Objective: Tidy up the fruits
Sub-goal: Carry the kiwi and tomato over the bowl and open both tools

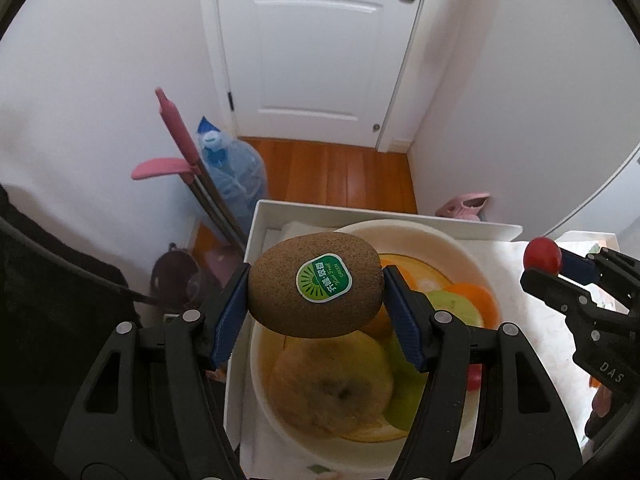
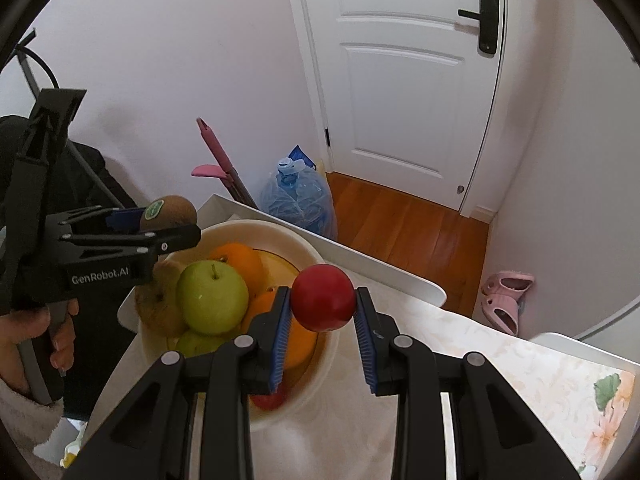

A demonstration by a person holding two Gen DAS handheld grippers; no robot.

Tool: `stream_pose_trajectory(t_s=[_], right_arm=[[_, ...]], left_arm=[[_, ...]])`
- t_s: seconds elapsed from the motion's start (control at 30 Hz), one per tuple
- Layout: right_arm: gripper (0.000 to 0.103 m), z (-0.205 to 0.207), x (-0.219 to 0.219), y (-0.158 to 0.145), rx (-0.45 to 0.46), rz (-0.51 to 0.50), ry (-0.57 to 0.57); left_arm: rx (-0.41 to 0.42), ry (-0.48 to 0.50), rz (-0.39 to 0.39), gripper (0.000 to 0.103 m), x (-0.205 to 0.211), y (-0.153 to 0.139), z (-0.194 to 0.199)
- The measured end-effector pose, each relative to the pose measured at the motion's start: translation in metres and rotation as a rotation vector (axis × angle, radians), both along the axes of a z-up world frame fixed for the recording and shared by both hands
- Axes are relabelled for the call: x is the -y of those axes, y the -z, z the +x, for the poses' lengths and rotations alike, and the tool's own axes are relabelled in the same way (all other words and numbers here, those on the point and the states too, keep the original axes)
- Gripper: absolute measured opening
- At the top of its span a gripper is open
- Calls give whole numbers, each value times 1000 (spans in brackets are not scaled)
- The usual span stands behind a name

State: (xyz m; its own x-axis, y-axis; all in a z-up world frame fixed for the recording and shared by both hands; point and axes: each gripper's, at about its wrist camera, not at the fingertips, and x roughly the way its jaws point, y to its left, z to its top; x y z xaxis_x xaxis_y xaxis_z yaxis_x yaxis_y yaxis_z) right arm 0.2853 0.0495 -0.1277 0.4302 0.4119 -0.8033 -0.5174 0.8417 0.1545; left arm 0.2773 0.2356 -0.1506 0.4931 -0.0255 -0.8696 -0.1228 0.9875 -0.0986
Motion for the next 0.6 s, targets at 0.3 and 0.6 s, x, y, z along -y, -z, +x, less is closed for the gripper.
stream_pose_trajectory(t_s=[0.3, 0.6], right_arm=[[29, 15, -16, 13, -18, 1, 6], [29, 21, -24, 18, -27, 3, 1]], left_arm=[[-36, 11, -52, 69, -12, 18, 12], [-35, 17, -90, 72, -16, 22, 14]])
